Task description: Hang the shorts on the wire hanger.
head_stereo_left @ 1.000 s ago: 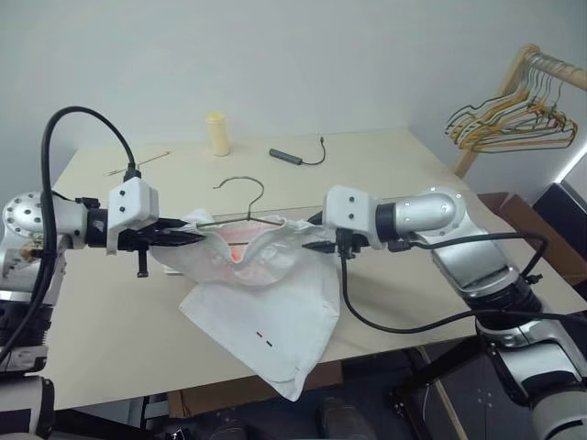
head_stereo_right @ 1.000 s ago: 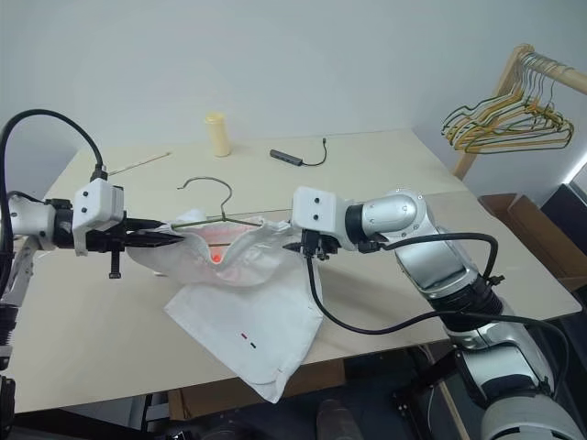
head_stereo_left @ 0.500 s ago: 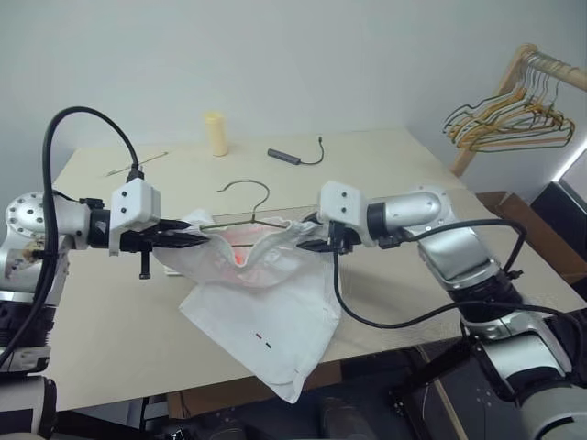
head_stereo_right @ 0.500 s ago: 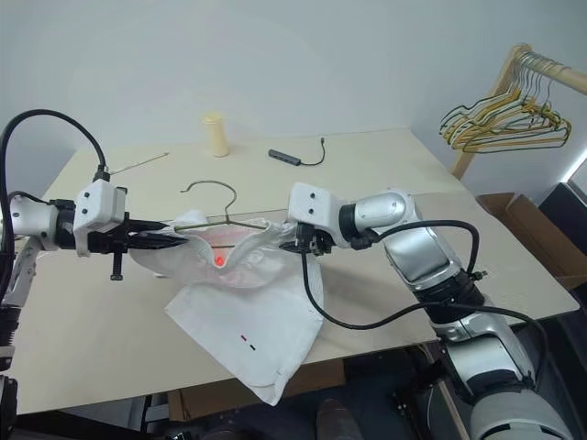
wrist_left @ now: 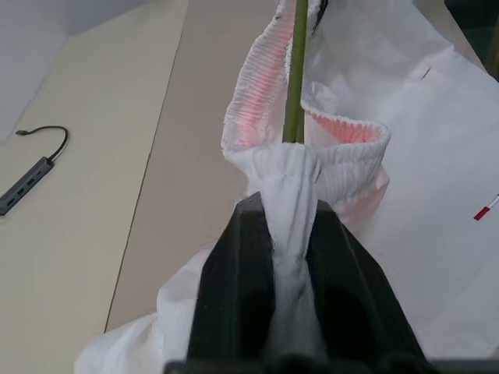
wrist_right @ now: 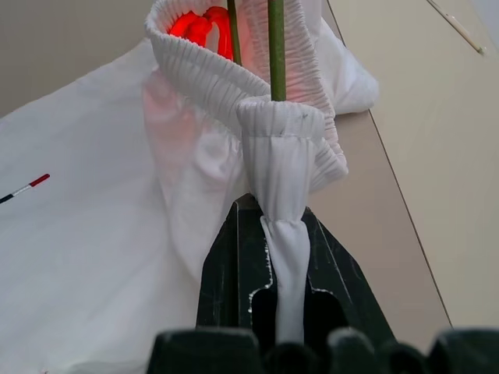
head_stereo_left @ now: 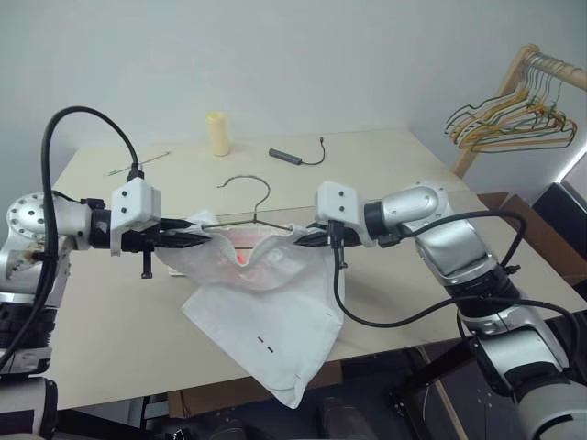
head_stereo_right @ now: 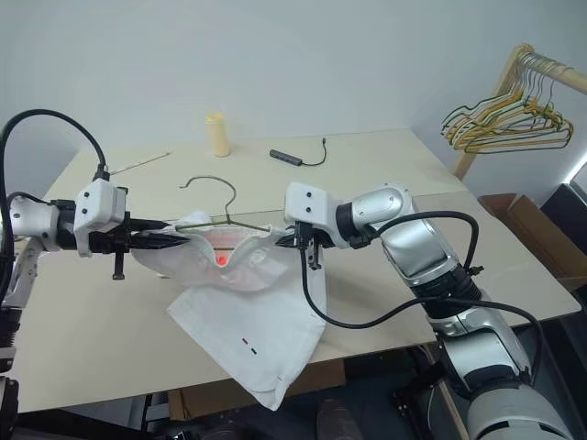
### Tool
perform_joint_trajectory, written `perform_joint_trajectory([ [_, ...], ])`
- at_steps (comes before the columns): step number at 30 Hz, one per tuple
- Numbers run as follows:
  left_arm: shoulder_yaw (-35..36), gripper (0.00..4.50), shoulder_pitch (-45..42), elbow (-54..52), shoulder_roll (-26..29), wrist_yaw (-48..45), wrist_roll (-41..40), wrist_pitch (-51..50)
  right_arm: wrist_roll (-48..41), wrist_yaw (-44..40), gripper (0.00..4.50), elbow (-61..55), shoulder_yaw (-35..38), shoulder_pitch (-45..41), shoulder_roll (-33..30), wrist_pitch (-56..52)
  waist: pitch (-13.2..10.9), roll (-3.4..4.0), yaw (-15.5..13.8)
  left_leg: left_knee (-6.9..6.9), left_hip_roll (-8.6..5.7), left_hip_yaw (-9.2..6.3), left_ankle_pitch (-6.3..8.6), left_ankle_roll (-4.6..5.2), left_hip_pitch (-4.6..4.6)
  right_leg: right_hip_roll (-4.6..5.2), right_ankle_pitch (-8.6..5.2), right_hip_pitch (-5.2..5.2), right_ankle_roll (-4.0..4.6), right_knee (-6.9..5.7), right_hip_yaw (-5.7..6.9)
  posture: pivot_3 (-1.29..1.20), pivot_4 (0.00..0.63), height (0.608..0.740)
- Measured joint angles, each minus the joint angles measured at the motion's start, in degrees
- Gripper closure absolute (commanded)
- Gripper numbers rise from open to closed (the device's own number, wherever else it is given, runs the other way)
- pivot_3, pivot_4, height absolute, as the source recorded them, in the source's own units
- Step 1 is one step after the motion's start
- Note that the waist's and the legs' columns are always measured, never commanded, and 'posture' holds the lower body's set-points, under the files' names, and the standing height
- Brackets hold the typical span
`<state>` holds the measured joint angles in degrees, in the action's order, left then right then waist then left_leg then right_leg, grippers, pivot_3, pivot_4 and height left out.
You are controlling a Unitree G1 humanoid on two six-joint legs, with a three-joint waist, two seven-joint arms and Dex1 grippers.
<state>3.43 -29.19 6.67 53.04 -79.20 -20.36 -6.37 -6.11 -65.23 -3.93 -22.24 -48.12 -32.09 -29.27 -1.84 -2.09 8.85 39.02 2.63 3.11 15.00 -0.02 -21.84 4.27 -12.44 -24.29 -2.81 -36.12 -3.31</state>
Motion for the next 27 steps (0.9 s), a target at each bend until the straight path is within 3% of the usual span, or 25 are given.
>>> perform_joint_trajectory([
  [5,0.53,1.26,-2.07,2.44,-1.11,2.72,0.01,0.65,0.03,1.44,4.50,-0.10,0.79,1.13,-0.18,-3.49,0.00,0.00,-0.02,0.00,0.00,0.00,0.00,0.00,-0.02,0.01,0.00,0.00,0.00,0.01,0.00,-0.12,0.000,0.740],
  [9,5.52,0.01,-5.55,3.99,-4.46,6.86,-3.78,-0.45,-1.61,3.32,4.50,-0.30,3.65,2.91,-1.40,-8.23,0.00,-0.01,-0.14,0.08,-0.01,-0.05,0.00,0.00,-0.11,0.05,0.01,-0.01,-0.01,0.02,0.08,-0.15,0.000,0.740],
  [14,11.53,0.01,-7.48,2.98,-6.29,10.62,-9.25,-2.72,-4.34,7.77,4.50,-2.08,10.89,5.09,-4.45,-17.76,0.01,-0.01,0.61,0.08,-0.03,-0.06,0.00,0.00,-0.10,0.10,0.01,0.01,-0.01,0.01,0.09,-0.19,0.000,0.740],
  [20,12.16,0.01,0.35,-1.12,-10.08,9.87,-12.76,-2.96,-4.22,19.87,4.50,-2.46,19.56,6.19,-5.37,-35.24,0.02,0.01,2.24,0.09,-0.02,-0.06,0.00,0.00,-0.04,0.09,0.02,0.05,0.00,-0.03,0.07,-0.23,0.000,0.740],
  [27,11.95,0.01,1.60,-6.96,-14.68,13.51,-15.51,-4.92,-1.98,33.67,4.50,8.02,27.03,2.90,-4.37,-51.17,0.02,0.01,4.70,0.09,-0.14,-0.08,0.00,0.00,-0.11,0.17,0.05,0.05,-0.07,0.05,-0.04,-0.26,0.000,0.740],
])
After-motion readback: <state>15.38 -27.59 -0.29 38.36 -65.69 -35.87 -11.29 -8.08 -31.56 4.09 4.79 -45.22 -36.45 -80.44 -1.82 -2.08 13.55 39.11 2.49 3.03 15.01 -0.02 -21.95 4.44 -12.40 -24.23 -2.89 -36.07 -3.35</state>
